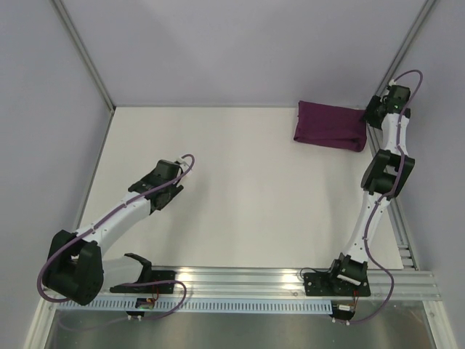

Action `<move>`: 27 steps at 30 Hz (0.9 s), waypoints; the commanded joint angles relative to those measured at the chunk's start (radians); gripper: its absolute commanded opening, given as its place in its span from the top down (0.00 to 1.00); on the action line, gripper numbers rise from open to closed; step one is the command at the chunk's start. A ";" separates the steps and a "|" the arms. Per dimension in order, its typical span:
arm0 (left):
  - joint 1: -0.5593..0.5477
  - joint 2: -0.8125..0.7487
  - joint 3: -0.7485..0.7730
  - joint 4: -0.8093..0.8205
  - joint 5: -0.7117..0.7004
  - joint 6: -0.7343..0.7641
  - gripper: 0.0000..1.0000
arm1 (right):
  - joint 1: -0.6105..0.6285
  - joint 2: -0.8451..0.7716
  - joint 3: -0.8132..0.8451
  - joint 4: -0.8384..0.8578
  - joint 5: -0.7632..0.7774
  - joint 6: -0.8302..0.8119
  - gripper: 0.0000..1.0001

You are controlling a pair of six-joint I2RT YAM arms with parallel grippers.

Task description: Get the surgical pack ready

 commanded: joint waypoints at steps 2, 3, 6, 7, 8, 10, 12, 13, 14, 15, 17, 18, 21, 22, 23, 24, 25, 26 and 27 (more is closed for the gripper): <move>0.006 -0.005 -0.004 0.013 0.002 0.016 0.29 | 0.000 -0.014 0.051 0.094 0.066 -0.001 0.35; 0.006 -0.005 -0.004 0.012 0.003 0.014 0.29 | -0.002 -0.027 0.047 0.095 0.061 0.002 0.32; 0.006 -0.005 -0.001 0.010 0.011 0.013 0.29 | 0.012 -0.144 -0.048 0.126 0.054 -0.009 0.27; 0.006 -0.005 -0.001 0.009 0.016 0.013 0.29 | 0.020 -0.182 -0.092 0.135 0.067 -0.018 0.27; 0.006 -0.005 0.001 0.010 0.017 0.013 0.28 | 0.042 -0.269 -0.175 0.155 0.122 -0.027 0.27; 0.006 -0.005 0.001 0.012 0.019 0.013 0.28 | 0.067 -0.351 -0.275 0.170 0.208 -0.033 0.27; 0.006 -0.009 0.001 0.010 0.016 0.013 0.28 | 0.084 -0.464 -0.435 0.196 0.293 0.049 0.27; 0.006 -0.013 -0.001 0.012 0.016 0.011 0.28 | 0.084 -0.500 -0.485 0.201 0.299 0.097 0.28; 0.006 -0.020 -0.001 0.010 0.017 0.011 0.28 | 0.083 -0.527 -0.543 0.205 0.276 0.123 0.37; 0.006 -0.025 -0.002 0.012 0.017 0.011 0.28 | 0.082 -0.566 -0.630 0.207 0.272 0.146 0.44; 0.006 -0.035 -0.004 0.012 0.019 0.011 0.28 | 0.082 -0.587 -0.724 0.239 0.229 0.212 0.78; 0.006 -0.037 -0.003 0.009 0.020 0.010 0.28 | 0.082 -0.594 -0.799 0.253 0.215 0.230 0.88; 0.006 -0.046 -0.004 0.006 0.029 0.005 0.28 | 0.081 -0.560 -0.837 0.262 0.184 0.292 0.99; 0.006 -0.048 -0.006 0.006 0.029 0.005 0.28 | 0.079 -0.523 -0.831 0.256 0.140 0.306 0.99; 0.006 -0.052 -0.007 0.006 0.031 0.004 0.28 | 0.072 -0.503 -0.823 0.247 0.102 0.347 0.99; 0.006 -0.055 -0.007 0.004 0.031 0.007 0.28 | 0.069 -0.485 -0.815 0.247 0.089 0.369 0.99; 0.006 -0.059 -0.007 0.004 0.031 0.007 0.28 | 0.067 -0.462 -0.803 0.247 0.078 0.395 1.00; 0.006 -0.060 -0.009 0.004 0.032 0.005 0.28 | 0.066 -0.427 -0.794 0.245 0.077 0.424 0.99; 0.006 -0.060 -0.009 0.004 0.032 0.005 0.28 | 0.066 -0.405 -0.782 0.241 0.077 0.439 0.99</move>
